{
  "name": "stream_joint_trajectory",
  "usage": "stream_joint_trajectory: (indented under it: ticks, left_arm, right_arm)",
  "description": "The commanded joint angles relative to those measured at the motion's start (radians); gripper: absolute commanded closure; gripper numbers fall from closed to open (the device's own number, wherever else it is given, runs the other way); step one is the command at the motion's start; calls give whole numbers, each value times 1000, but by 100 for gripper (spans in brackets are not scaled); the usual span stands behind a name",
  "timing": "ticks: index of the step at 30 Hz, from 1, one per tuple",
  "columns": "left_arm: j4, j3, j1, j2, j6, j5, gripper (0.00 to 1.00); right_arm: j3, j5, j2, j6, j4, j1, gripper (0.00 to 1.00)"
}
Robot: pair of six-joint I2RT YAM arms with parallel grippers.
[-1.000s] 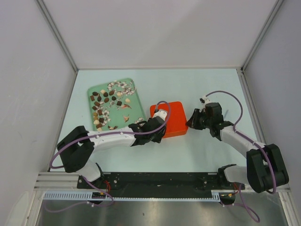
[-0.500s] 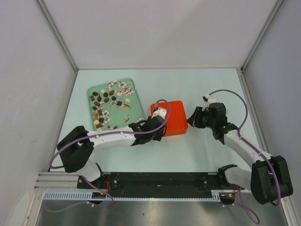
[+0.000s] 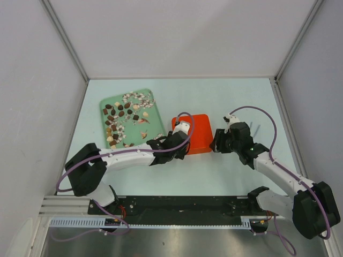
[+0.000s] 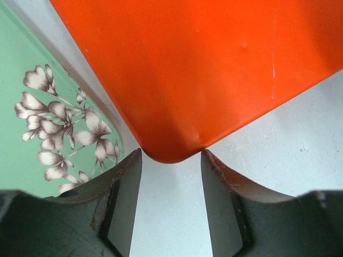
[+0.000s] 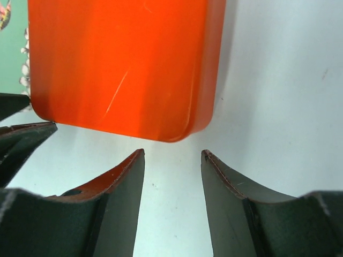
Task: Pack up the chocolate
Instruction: Close the box lid on the packing box.
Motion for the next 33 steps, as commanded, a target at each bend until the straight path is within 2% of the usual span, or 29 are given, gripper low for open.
stream_joint_trajectory:
  ticks: [1, 7, 13, 17, 24, 33]
  left_arm:
    - [55, 34, -4, -70, -31, -40, 45]
    - [67, 66, 14, -128, -2, -14, 43]
    - [101, 127, 106, -84, 41, 38, 45]
    - [136, 171, 178, -5, 80, 72, 48]
    - [121, 294, 243, 150, 110, 104, 53]
    - [92, 392, 317, 329, 118, 130, 56]
  right_arm:
    - [-7, 47, -67, -18, -11, 22, 49]
    - [31, 25, -48, -47, 133, 1, 52]
    - [114, -1, 127, -75, 260, -29, 56]
    - [162, -25, 227, -78, 340, -50, 59]
    - [252, -59, 413, -85, 418, -82, 62]
    - [331, -110, 614, -65, 440, -121, 63]
